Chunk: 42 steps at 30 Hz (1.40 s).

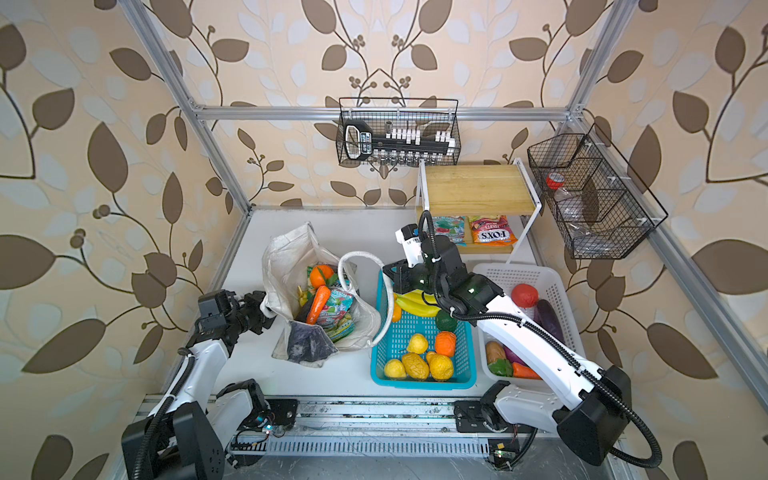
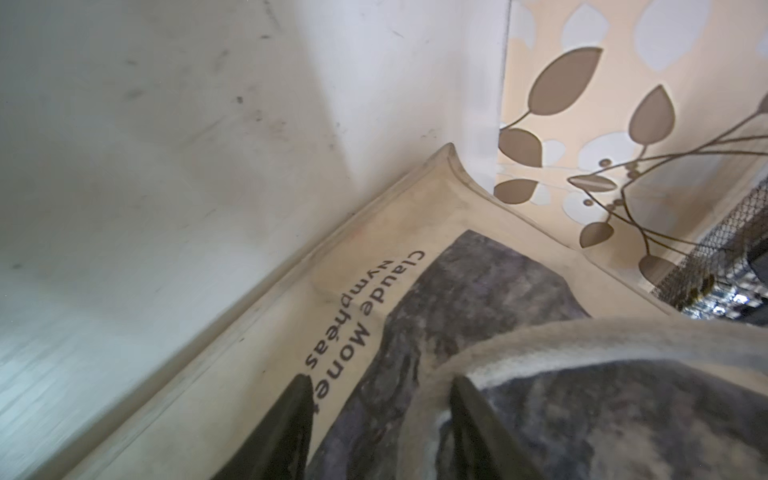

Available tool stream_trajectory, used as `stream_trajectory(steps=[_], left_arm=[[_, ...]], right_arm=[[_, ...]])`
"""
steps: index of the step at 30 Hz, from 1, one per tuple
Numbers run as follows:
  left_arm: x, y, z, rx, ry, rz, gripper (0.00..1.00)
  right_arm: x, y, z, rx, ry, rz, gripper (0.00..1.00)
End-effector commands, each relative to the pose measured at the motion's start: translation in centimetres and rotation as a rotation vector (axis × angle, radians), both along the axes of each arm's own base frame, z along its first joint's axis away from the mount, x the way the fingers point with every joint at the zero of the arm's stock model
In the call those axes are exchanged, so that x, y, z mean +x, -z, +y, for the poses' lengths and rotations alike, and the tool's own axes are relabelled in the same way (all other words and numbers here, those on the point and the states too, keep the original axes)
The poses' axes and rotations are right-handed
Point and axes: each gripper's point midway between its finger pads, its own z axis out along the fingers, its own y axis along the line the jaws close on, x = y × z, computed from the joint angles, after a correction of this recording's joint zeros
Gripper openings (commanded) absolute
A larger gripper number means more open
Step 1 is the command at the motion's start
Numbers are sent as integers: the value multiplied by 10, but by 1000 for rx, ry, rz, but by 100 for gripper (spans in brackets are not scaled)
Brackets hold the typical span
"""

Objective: Place the food into the grocery bag and tie it
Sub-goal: 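Lower the left gripper and close it on the other white rope handle, then lift both rope handles upward, drawing them toward each other above the bag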

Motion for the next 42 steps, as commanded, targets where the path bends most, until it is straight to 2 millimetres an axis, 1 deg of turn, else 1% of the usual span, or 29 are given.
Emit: stream_trajectory(steps=[1, 2, 3, 5, 6, 7, 9, 10, 12, 14, 16, 17, 19, 20, 23, 24, 27, 29, 30, 32, 33, 34, 37, 42], left_arm=[[14, -28, -5, -22, 20, -127, 58], [15, -32, -6, -27, 17, -143, 62], [17, -38, -8, -34, 24, -164, 64], [19, -42, -14, -45, 42, -160, 61], [20, -44, -17, -58, 55, -157, 55], [21, -45, -20, -87, 68, -154, 45], [18, -43, -26, -138, 88, -128, 28], [17, -43, -27, -137, 93, -117, 15], [12, -46, -20, -69, 77, -100, 1], [6, -57, -9, 60, 51, -90, 0], [-2, -76, 5, 200, 14, -78, 0], [-6, -89, 13, 256, -5, -84, 0], [-14, -125, 25, 370, -26, -121, 0], [-17, -144, 28, 413, -30, -147, 0], [-25, -193, 28, 491, -33, -230, 0], [-26, -204, 26, 498, -31, -250, 0], [-28, -240, 18, 511, -6, -342, 0], [-29, -269, 12, 531, 14, -416, 0], [-28, -281, 6, 515, 46, -452, 0], [-21, -301, -10, 439, 136, -490, 0], [-19, -308, -17, 407, 168, -513, 0], [-16, -316, -22, 396, 185, -537, 0], [-15, -329, -31, 442, 210, -566, 0], [-4, -333, -49, 416, 281, -577, 0]], right_arm=[[-2, 6, 10, 13, -27, 17, 0], [-2, 6, 9, 11, -24, 16, 0], [-2, 7, 10, 10, -23, 17, 0], [-1, 10, 11, 6, -21, 20, 0], [0, 10, 11, 6, -21, 19, 0], [1, 11, 12, 4, -19, 23, 0], [1, 12, 11, -1, -17, 25, 0], [1, 11, 11, -2, -15, 25, 0], [1, 10, 10, -2, -11, 21, 0], [1, 7, 9, 6, -7, 14, 0], [-1, 2, 9, 16, -8, 7, 0], [-1, 0, 8, 19, -7, 2, 0], [-2, -6, 7, 26, -3, -10, 0], [-2, -9, 6, 30, 0, -17, 0], [-4, -18, 7, 50, 0, -32, 0], [-4, -21, 8, 56, -2, -38, 0], [-8, -38, 10, 92, -6, -76, 0], [-6, -59, 12, 114, -6, -108, 0], [-5, -68, 14, 112, -14, -121, 0], [-1, -94, 20, 114, -29, -163, 0], [3, -101, 22, 111, -31, -171, 0], [7, -112, 23, 100, -31, -191, 0], [20, -136, 23, 90, -2, -223, 0], [25, -177, 25, 117, 7, -285, 0]])
